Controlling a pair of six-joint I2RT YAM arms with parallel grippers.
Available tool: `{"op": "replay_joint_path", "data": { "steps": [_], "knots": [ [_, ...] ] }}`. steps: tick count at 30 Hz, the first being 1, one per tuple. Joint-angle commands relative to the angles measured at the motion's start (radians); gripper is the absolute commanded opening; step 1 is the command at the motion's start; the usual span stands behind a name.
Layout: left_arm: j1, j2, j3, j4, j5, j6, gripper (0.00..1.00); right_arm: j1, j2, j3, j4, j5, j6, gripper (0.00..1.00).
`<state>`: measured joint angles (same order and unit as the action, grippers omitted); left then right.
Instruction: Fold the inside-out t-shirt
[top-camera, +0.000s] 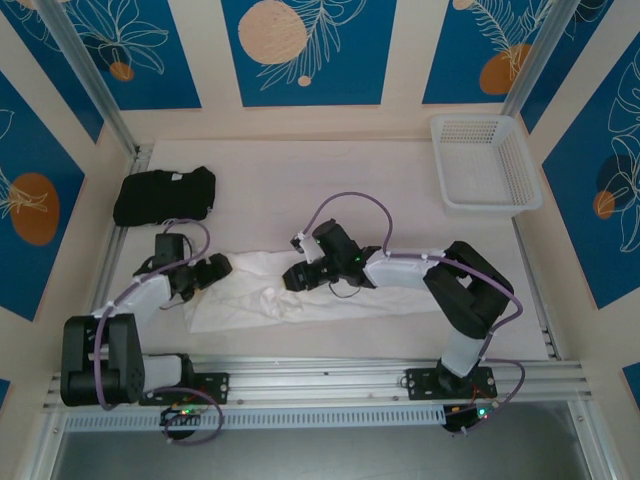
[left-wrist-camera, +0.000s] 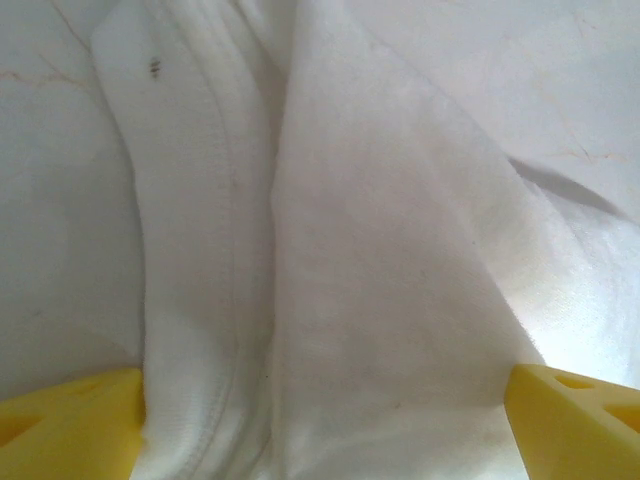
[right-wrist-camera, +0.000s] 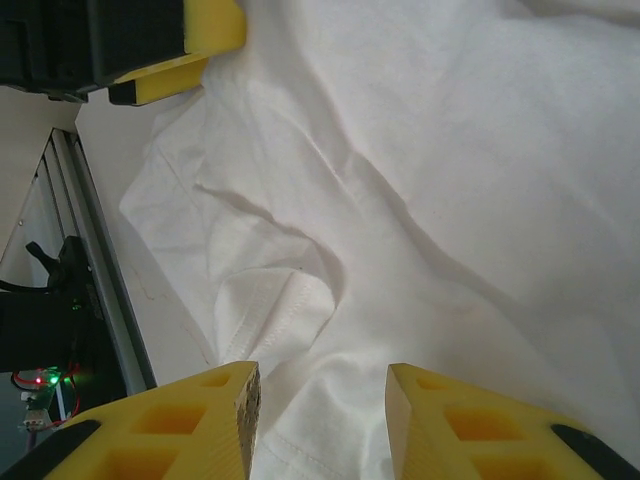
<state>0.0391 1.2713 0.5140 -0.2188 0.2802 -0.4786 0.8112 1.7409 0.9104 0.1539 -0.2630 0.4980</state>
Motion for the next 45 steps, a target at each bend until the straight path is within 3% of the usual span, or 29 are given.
{"op": "replay_joint_path", "data": {
  "steps": [1,6,25,31,38,45],
  "knots": [
    [-0.036,0.032,-0.042,0.067,0.194,0.014,0.87,0.0,-0.031,-0.019,0.029,-0.023,0.016,0.38],
    [-0.086,0.017,-0.049,0.092,0.214,0.018,0.77,0.002,-0.03,-0.022,0.031,-0.016,0.025,0.38],
    [-0.105,0.052,-0.088,0.301,0.298,-0.06,0.0,0.013,-0.041,-0.023,0.013,0.021,0.034,0.38],
    [-0.102,0.027,-0.076,0.265,0.215,-0.109,0.0,0.0,-0.075,-0.03,-0.017,0.052,0.013,0.37],
    [-0.1,-0.035,0.092,-0.11,0.032,-0.046,0.0,-0.06,-0.146,-0.057,-0.036,0.077,-0.026,0.38],
    [-0.085,-0.059,0.332,-0.503,-0.177,0.108,0.0,-0.137,-0.224,-0.126,0.006,0.064,-0.015,0.38]
  ]
}}
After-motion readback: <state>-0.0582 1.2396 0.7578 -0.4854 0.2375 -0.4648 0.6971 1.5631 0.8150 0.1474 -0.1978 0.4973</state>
